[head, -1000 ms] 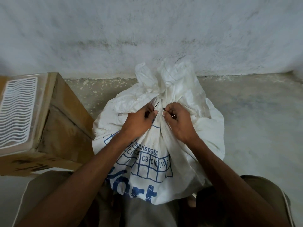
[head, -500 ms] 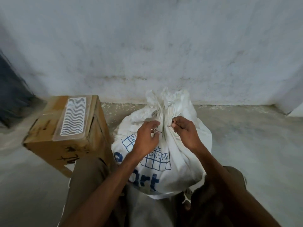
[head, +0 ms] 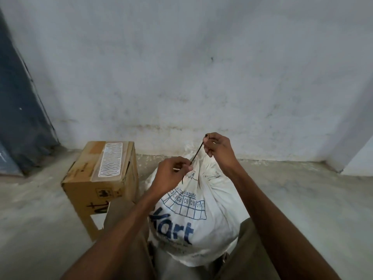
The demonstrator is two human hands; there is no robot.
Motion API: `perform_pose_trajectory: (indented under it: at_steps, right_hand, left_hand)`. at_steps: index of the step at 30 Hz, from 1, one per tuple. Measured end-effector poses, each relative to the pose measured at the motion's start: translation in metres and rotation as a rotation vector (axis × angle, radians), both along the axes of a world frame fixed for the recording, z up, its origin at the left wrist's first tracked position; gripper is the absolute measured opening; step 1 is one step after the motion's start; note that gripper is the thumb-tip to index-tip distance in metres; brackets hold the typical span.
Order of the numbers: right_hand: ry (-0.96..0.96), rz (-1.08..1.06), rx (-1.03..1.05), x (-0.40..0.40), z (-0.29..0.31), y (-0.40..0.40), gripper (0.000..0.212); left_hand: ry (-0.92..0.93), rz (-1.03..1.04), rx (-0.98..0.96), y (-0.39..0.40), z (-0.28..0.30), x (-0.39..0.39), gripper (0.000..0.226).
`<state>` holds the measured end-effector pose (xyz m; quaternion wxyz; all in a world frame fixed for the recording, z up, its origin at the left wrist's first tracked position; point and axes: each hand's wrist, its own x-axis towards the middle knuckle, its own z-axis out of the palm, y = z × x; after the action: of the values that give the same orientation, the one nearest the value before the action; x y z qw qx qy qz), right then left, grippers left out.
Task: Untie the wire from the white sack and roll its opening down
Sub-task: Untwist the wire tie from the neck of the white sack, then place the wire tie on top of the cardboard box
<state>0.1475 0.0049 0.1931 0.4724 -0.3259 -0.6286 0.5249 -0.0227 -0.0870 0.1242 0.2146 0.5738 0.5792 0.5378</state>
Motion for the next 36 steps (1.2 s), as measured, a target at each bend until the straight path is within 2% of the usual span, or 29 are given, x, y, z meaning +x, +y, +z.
perform_pose_trajectory:
  at_steps: [4, 7, 15, 20, 26, 36]
  right_hand:
    - [0.014, 0.017, -0.013, -0.030, 0.006, 0.002, 0.008]
    - [0.023, 0.061, -0.060, -0.061, 0.004, 0.005, 0.002]
    - [-0.032, 0.171, -0.177, -0.174, -0.014, 0.023, 0.010]
    - [-0.164, 0.202, -0.232, -0.259, -0.036, 0.042, 0.003]
    - [-0.304, 0.179, -0.251, -0.341, -0.077, 0.065, 0.015]
    - [-0.474, 0.128, -0.252, -0.381, -0.141, 0.090, 0.011]
  left_hand:
    - [-0.009, -0.016, 0.008, -0.013, 0.014, -0.028, 0.001]
    - [-0.029, 0.010, -0.004, -0.014, 0.018, -0.051, 0.005]
    - [0.071, 0.270, -0.050, -0.017, 0.013, -0.135, 0.008]
    - [0.157, 0.348, -0.098, -0.009, -0.004, -0.194, 0.010]
    - [0.260, 0.514, -0.218, 0.012, -0.033, -0.250, 0.008]
    - [0.379, 0.629, -0.464, 0.051, -0.081, -0.292, 0.010]
